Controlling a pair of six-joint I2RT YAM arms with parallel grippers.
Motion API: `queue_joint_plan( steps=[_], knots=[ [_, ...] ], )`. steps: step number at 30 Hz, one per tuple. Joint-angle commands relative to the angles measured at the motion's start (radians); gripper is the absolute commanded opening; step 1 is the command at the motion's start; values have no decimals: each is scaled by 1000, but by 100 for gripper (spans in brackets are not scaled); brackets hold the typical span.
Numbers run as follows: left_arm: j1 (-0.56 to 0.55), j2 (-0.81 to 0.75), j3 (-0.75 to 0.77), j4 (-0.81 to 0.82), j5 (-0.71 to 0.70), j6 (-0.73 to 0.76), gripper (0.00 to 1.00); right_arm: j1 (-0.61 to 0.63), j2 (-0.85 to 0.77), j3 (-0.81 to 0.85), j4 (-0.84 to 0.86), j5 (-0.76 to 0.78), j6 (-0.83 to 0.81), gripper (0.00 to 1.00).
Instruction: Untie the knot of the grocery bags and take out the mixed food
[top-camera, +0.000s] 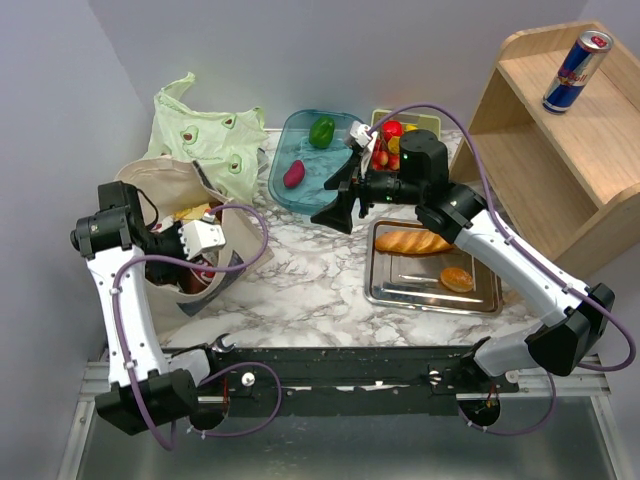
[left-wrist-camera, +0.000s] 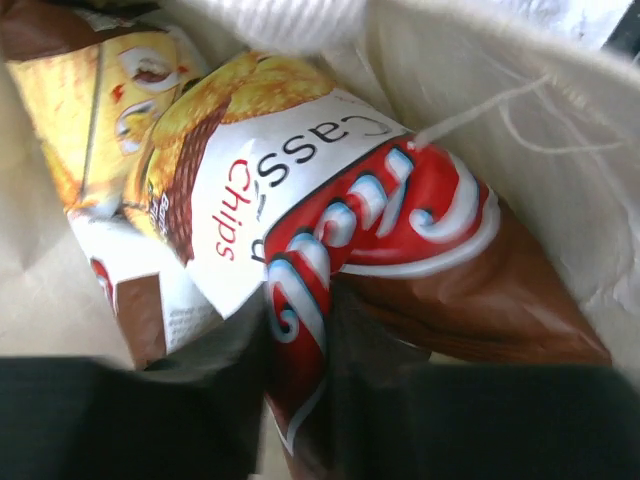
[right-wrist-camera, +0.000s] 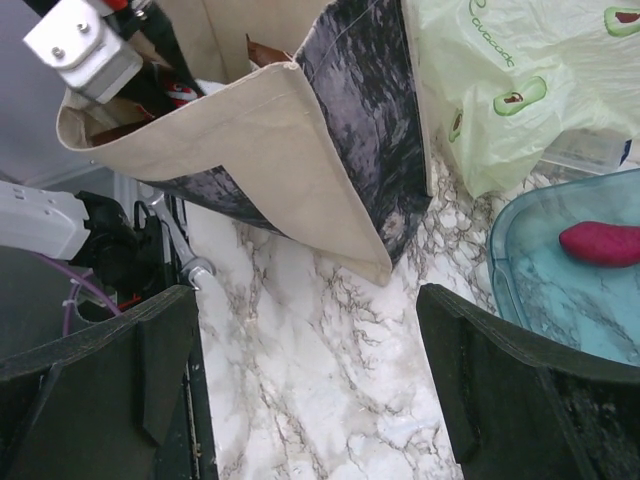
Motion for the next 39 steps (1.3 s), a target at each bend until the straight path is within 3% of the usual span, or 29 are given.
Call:
queue_joint_plan(
  steps=[1,2,5,8,12,19,27,31,34,39],
  knots=[
    [0,55,30,23,36,-42,6,3,-7,5,-7,23,-14,100],
    [0,57,45,27,45,-58,0,2,-9,5,-6,25,-14,100],
    [2,42,94,98,86,-159,0,2,-12,0,-3,27,-14,100],
    [8,-9,135,306,108,-356,0,2,-10,2,4,22,-11,100],
    [10,-95,165,595,53,-593,0,1,-3,12,16,15,-11,100],
    [8,-151,304,843,-99,-858,0,2,-6,11,62,2,-9,100],
    [7,-195,385,877,200,-1071,0,2,-24,0,177,17,133,100],
    [7,-184,393,877,362,-1172,0,4,-105,-77,307,31,-3,100],
    [-1,-173,371,901,495,-1305,0,51,-160,-122,384,60,-227,100],
    [-81,-170,271,1000,567,-1504,0,171,-137,-42,305,113,-523,100]
  ],
)
